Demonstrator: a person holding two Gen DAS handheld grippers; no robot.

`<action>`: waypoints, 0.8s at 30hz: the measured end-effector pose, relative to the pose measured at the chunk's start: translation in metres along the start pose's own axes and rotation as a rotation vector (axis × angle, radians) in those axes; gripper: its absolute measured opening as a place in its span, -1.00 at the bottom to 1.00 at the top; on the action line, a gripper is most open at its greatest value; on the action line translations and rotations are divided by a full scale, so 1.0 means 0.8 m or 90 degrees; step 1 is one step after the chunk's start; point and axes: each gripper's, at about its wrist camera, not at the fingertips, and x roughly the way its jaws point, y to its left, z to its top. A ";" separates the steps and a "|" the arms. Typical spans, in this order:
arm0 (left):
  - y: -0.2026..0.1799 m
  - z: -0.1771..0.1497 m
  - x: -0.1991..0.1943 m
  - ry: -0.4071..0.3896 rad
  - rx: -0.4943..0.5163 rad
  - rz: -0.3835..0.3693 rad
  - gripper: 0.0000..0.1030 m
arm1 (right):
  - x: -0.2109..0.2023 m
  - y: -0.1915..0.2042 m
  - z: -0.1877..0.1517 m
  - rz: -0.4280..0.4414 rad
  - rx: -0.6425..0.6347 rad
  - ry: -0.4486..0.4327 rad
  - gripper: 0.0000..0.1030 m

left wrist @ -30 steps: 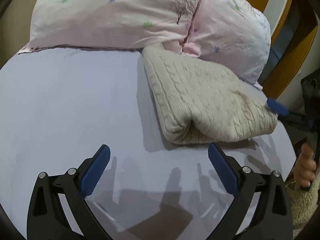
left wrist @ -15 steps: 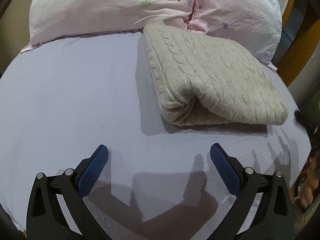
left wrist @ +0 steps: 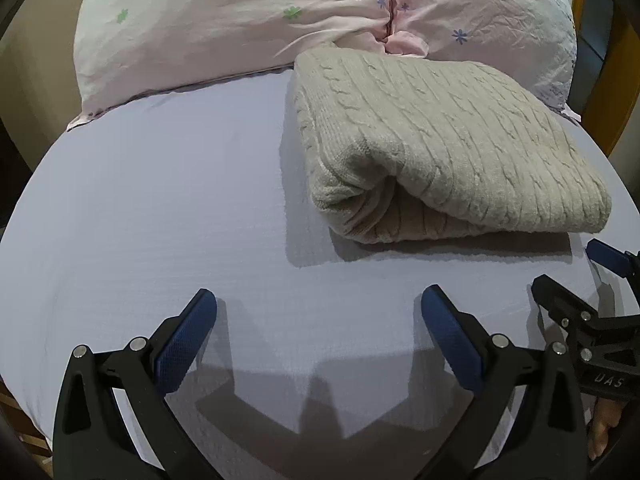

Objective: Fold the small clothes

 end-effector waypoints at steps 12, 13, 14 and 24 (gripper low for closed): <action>0.001 -0.002 -0.001 -0.013 0.002 0.000 0.97 | 0.002 -0.002 0.004 -0.001 0.000 -0.005 0.96; 0.001 -0.001 -0.001 -0.012 0.002 0.000 0.97 | 0.002 -0.002 0.004 -0.001 0.000 -0.005 0.96; 0.000 -0.001 -0.001 -0.012 0.002 0.000 0.97 | 0.002 -0.002 0.005 -0.001 0.000 -0.006 0.97; -0.001 -0.001 0.000 -0.011 0.000 0.002 0.97 | 0.003 -0.001 0.004 0.000 -0.001 -0.006 0.96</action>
